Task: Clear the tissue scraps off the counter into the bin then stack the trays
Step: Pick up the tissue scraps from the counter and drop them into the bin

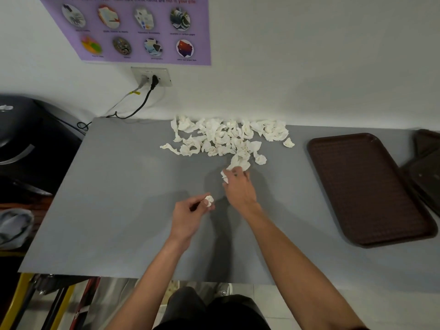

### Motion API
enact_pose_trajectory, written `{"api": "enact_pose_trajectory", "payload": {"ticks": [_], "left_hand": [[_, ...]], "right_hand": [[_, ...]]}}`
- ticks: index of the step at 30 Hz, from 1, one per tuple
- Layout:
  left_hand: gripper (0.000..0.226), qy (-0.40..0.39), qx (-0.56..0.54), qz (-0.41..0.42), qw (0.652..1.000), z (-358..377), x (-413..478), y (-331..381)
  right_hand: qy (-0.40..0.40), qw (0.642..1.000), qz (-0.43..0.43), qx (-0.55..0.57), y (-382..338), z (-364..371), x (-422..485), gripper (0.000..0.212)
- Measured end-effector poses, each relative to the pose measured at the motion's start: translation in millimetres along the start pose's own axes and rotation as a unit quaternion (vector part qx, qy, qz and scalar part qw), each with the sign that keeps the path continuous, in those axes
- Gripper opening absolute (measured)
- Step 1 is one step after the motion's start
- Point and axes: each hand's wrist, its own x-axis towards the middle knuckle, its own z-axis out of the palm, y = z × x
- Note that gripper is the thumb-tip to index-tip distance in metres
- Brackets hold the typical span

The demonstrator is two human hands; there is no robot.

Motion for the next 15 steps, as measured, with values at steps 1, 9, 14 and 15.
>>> {"api": "enact_pose_trajectory", "payload": {"ticks": [1, 9, 14, 15], "left_hand": [[0.019, 0.003, -0.001, 0.0, 1.0, -1.0, -1.2, -1.3], [0.018, 0.028, -0.003, -0.03, 0.999, -21.1, -9.7, -15.6], [0.02, 0.032, -0.009, -0.048, 0.998, -34.3, -16.4, -22.9], [0.02, 0.035, -0.008, -0.048, 0.998, -37.2, -18.2, -24.1]], "right_hand": [[-0.012, 1.0, -0.012, -0.01, 1.9, 10.9, -5.5, 0.046], [0.043, 0.998, -0.008, 0.046, 12.9, 46.3, -98.7, 0.028], [0.061, 0.997, -0.034, 0.017, 21.5, 39.8, -95.1, 0.015], [0.06, 0.998, -0.028, 0.012, 23.6, 39.8, -87.0, 0.006]]}}
